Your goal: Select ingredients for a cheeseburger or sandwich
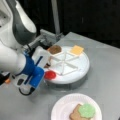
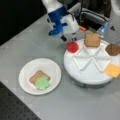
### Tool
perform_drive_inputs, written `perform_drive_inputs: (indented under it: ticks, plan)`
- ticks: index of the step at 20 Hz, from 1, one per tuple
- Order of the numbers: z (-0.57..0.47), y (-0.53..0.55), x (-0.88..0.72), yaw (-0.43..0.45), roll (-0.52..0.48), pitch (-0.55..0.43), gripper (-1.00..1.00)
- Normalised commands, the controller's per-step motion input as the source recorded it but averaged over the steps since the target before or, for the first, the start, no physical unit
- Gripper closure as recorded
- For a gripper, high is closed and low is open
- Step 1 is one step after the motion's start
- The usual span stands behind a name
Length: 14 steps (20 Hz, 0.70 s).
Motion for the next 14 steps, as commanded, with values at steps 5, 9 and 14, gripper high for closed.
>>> perform_drive_inputs:
  ticks: [5,9,14]
  plan:
    - [-0.04,-0.21,0.21,0.193,0.384,0.002,-1.00]
    - [-0.03,-0.21,0.23,0.175,0.428,0.045,-1.00]
    - [-0.01,-0.24,0.26,0.147,0.439,0.019,-1.00]
